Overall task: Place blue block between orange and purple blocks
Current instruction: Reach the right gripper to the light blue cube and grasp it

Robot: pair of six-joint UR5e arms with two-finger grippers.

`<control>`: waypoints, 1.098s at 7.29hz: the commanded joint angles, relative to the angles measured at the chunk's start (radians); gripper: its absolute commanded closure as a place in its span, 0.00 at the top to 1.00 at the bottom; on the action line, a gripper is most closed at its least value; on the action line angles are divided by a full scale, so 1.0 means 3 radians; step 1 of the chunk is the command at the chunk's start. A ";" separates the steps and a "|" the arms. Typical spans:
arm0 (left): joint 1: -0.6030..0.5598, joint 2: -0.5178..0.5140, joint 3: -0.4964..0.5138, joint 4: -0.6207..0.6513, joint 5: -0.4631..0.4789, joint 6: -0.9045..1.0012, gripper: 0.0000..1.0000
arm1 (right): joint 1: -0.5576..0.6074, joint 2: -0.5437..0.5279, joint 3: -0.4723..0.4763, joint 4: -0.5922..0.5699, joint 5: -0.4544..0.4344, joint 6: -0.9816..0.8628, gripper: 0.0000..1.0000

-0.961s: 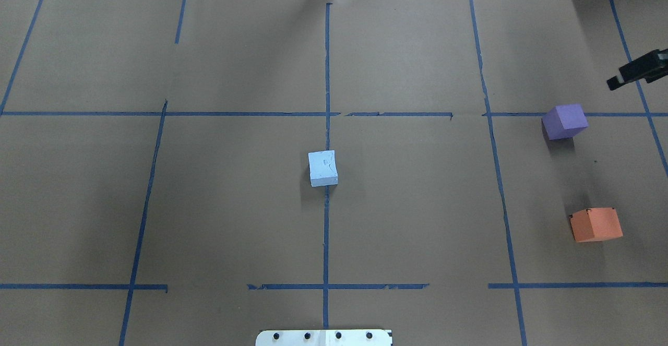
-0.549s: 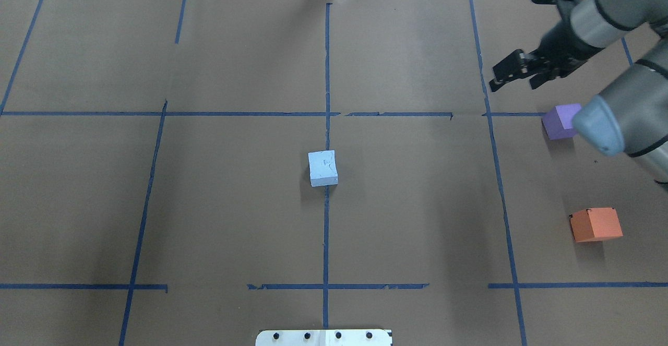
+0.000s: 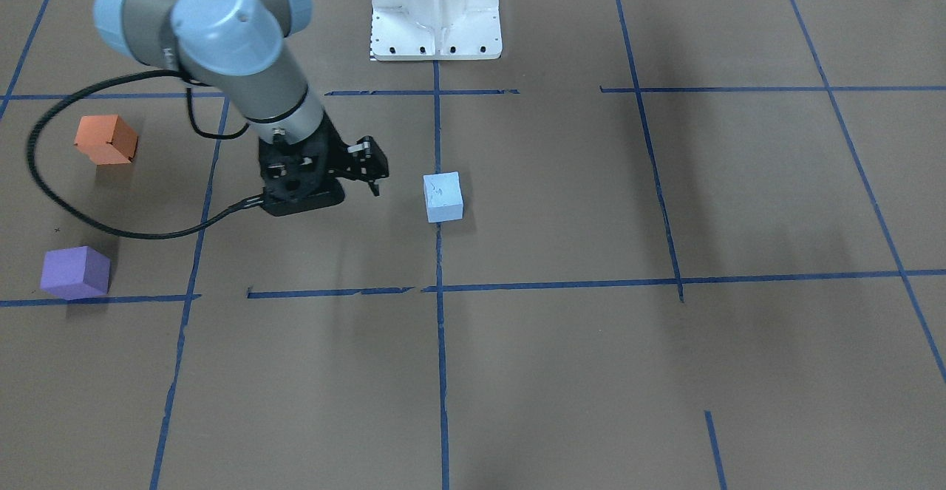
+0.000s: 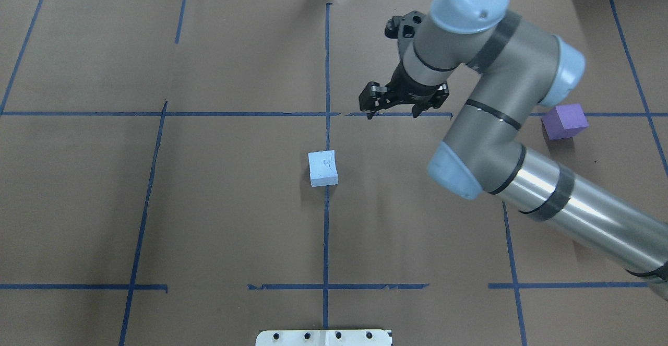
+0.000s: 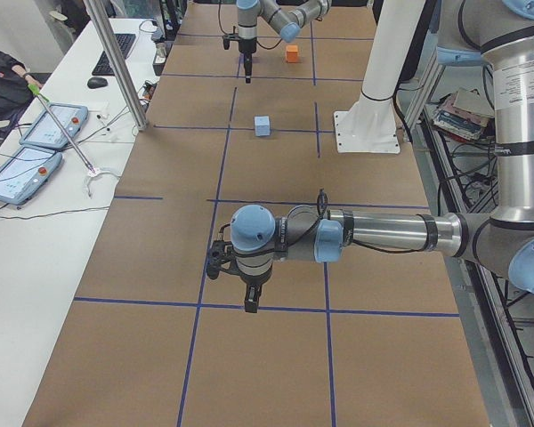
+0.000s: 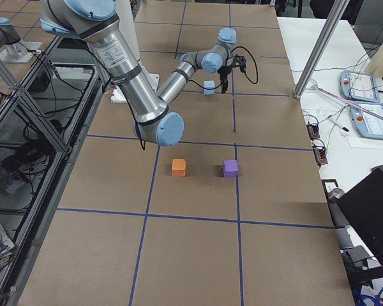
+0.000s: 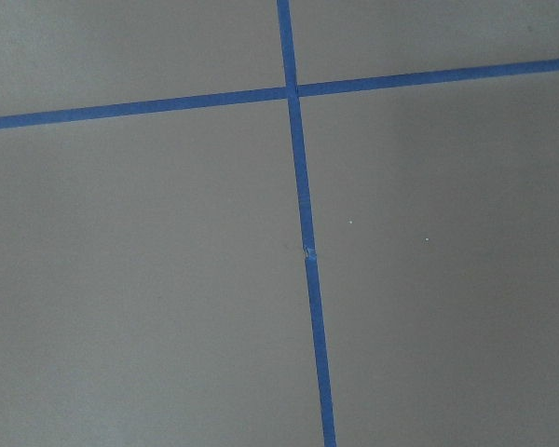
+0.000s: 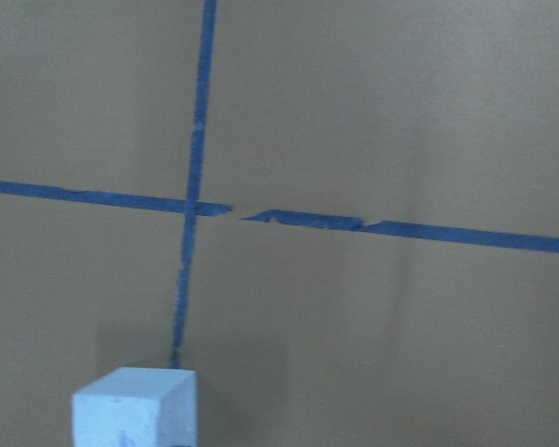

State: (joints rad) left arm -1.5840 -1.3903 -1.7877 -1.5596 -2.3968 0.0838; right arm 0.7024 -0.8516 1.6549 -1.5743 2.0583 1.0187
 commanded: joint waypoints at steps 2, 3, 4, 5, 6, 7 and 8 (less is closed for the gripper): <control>-0.0002 -0.0004 -0.0008 -0.0007 -0.0003 -0.0008 1.00 | -0.0484 0.0543 -0.0663 0.0007 -0.0448 0.0393 1.00; -0.0002 -0.0004 -0.0008 -0.0012 -0.0003 0.0002 1.00 | -0.0597 0.0528 -0.0724 0.0012 -0.0606 0.0398 1.00; -0.0002 -0.0004 -0.0008 -0.0012 -0.0003 0.0002 1.00 | -0.0618 0.0543 -0.0740 0.0012 -0.0628 0.0403 1.00; -0.0002 -0.0004 -0.0008 -0.0012 -0.0003 -0.0003 1.00 | -0.0643 0.0553 -0.0746 0.0012 -0.0633 0.0398 1.00; -0.0002 0.0002 -0.0008 -0.0012 -0.0003 -0.0003 1.00 | -0.0669 0.0583 -0.0821 0.0017 -0.0638 0.0398 1.00; -0.0002 0.0002 -0.0008 -0.0012 -0.0003 -0.0003 1.00 | -0.0679 0.0639 -0.0923 0.0098 -0.0638 0.0398 1.00; -0.0002 0.0002 -0.0008 -0.0012 -0.0008 -0.0003 1.00 | -0.0700 0.0650 -0.1086 0.0306 -0.0648 0.0464 1.00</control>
State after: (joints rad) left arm -1.5846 -1.3900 -1.7902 -1.5631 -2.3980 0.0829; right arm 0.4997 -0.6659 1.3800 -1.5392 1.8667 1.1426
